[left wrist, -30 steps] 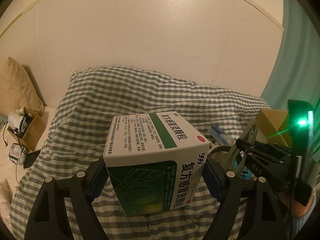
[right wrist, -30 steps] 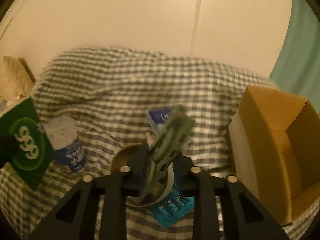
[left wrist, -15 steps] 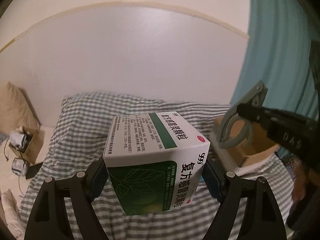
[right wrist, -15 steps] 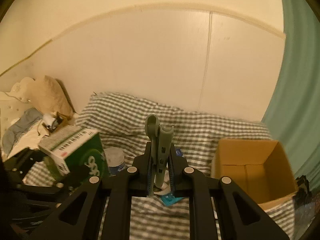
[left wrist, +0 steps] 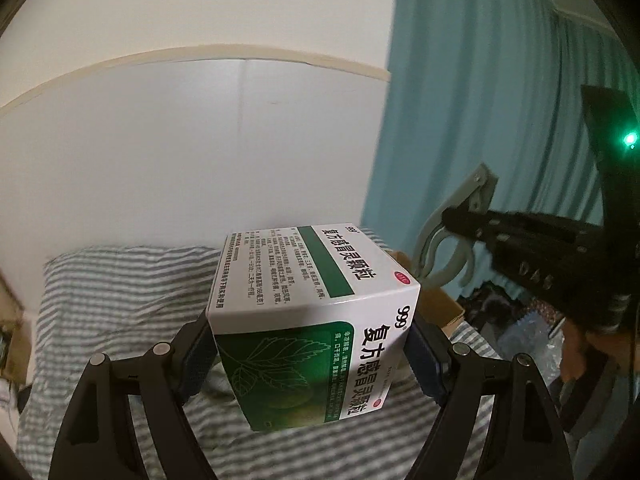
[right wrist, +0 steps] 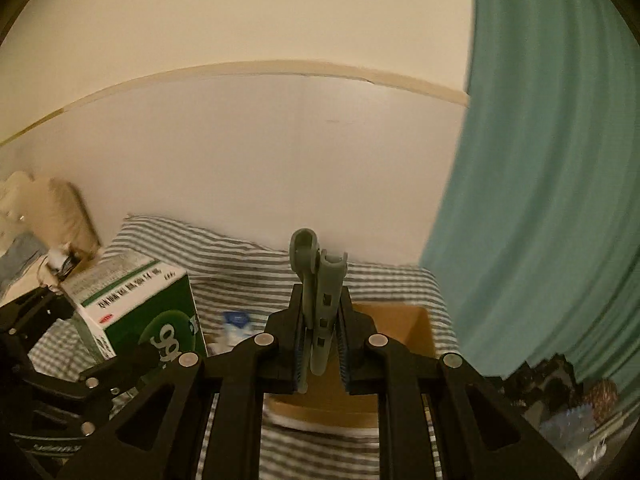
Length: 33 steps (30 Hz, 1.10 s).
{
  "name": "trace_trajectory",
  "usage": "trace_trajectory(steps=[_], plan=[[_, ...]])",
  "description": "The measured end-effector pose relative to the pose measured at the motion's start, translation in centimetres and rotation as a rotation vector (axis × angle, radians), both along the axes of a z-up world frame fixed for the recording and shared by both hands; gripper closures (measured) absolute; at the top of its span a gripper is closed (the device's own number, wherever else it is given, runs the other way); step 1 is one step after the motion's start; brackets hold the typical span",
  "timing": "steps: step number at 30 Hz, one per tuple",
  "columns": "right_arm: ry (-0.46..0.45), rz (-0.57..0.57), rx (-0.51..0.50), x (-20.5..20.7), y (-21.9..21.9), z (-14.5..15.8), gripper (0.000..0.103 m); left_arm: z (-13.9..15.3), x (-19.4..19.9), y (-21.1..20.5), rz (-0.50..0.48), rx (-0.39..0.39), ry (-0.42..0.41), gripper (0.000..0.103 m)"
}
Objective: Organize objects
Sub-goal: 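Carry the medicine box into the cardboard box and open the left tool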
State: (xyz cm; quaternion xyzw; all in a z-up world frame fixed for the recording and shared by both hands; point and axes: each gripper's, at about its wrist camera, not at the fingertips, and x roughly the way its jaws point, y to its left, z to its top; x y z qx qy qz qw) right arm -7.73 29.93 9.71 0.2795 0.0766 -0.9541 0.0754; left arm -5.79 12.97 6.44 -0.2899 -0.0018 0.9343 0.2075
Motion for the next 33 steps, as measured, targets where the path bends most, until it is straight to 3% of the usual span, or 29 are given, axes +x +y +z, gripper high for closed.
trace_trajectory(steps=[7, 13, 20, 23, 25, 29, 33], plan=[[-0.095, -0.038, 0.017, -4.9, 3.7, -4.9, 0.090, -4.2, -4.9, 6.3, -0.105, -0.036, -0.088, 0.019], [-0.173, -0.048, 0.002, -7.6, 5.3, -8.4, 0.090, -7.8, -7.0, 9.0, -0.136, -0.049, -0.137, 0.019], [-0.210, -0.059, -0.021, -8.5, 6.6, -10.3, 0.089, -8.9, -6.8, 10.0, -0.130, 0.001, -0.166, 0.013], [-0.203, -0.098, -0.027, -8.1, 8.1, -9.9, 0.074, -8.1, -6.1, 9.7, -0.118, 0.006, -0.156, 0.004], [-0.183, -0.113, -0.050, -7.3, 9.3, -8.9, 0.054, -7.2, -5.4, 9.3, -0.115, 0.007, -0.149, 0.003], [-0.124, -0.133, -0.085, -5.3, 9.5, -6.1, 0.051, -5.3, -4.9, 7.5, -0.100, -0.031, -0.101, 0.001], [-0.055, -0.151, -0.097, -2.8, 9.1, -3.9, 0.039, -2.9, -3.0, 4.3, -0.063, -0.059, -0.063, 0.000]])
